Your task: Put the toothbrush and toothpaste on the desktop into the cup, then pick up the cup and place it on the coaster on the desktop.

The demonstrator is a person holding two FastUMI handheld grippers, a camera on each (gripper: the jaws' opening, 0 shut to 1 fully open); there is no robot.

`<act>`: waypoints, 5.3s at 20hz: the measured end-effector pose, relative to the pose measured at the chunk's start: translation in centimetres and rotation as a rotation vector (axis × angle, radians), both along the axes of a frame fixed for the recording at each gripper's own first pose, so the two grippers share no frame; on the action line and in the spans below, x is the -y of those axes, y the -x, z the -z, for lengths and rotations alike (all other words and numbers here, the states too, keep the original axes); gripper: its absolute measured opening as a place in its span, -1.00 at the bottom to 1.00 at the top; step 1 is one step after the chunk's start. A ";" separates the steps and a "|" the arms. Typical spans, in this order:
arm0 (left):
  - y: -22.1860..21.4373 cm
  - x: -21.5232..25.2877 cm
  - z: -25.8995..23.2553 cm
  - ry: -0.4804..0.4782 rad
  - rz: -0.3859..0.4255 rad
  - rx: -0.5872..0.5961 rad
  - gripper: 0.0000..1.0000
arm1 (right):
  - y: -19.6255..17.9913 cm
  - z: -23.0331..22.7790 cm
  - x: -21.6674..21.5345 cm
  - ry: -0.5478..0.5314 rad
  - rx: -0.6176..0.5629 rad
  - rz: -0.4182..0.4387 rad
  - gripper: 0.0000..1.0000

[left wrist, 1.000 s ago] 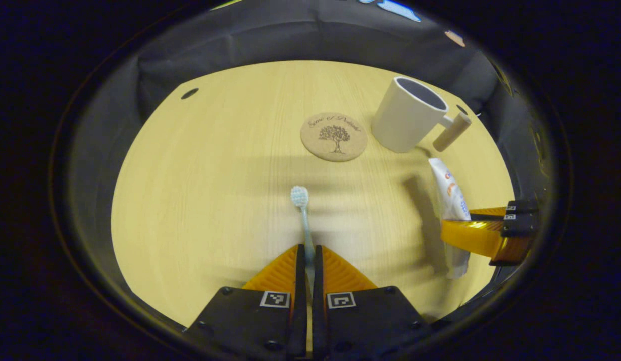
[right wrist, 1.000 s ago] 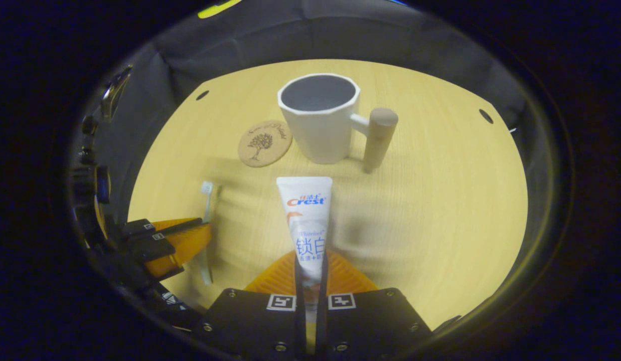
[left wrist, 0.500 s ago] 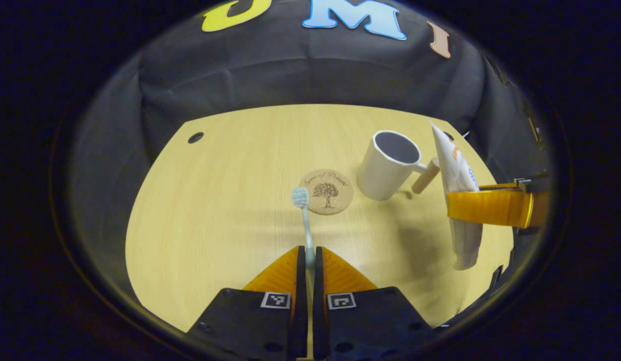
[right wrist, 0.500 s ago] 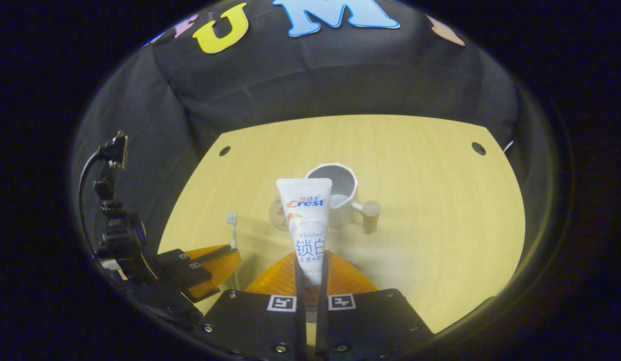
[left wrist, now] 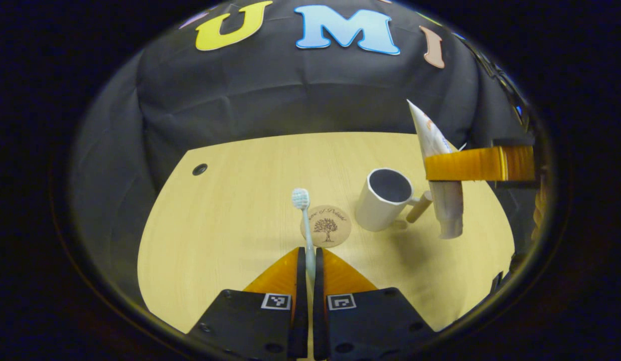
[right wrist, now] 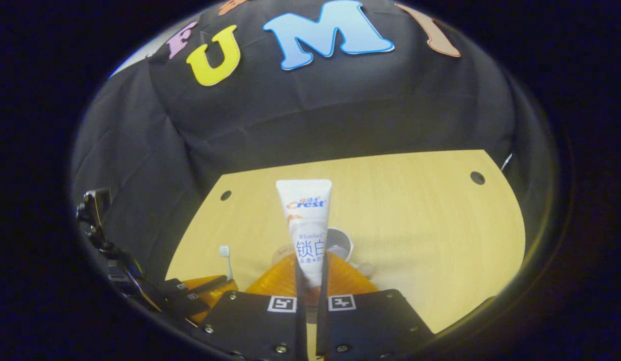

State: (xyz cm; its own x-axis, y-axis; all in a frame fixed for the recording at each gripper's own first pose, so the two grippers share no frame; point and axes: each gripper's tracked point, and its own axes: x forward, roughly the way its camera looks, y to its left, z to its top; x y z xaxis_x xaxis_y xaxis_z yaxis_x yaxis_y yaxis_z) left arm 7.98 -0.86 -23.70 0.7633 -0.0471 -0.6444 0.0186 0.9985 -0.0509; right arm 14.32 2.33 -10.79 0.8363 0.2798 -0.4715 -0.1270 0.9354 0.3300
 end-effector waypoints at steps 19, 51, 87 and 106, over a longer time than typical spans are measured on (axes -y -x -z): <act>1.1 -1.9 -0.5 -0.020 -0.038 -0.036 -0.75 | -9.7 0.1 0.8 -0.026 0.188 0.096 -0.83; -3.6 3.4 -4.2 -0.030 0.069 0.081 -0.75 | -4.8 -2.9 5.0 -0.058 0.261 0.157 0.16; -18.5 17.6 -12.6 -0.181 0.334 0.443 -0.77 | -1.3 1.6 20.6 0.002 0.149 0.372 0.16; -17.7 14.7 -7.7 -0.093 0.155 0.375 -0.70 | 0.3 2.2 21.9 0.046 0.125 0.333 0.16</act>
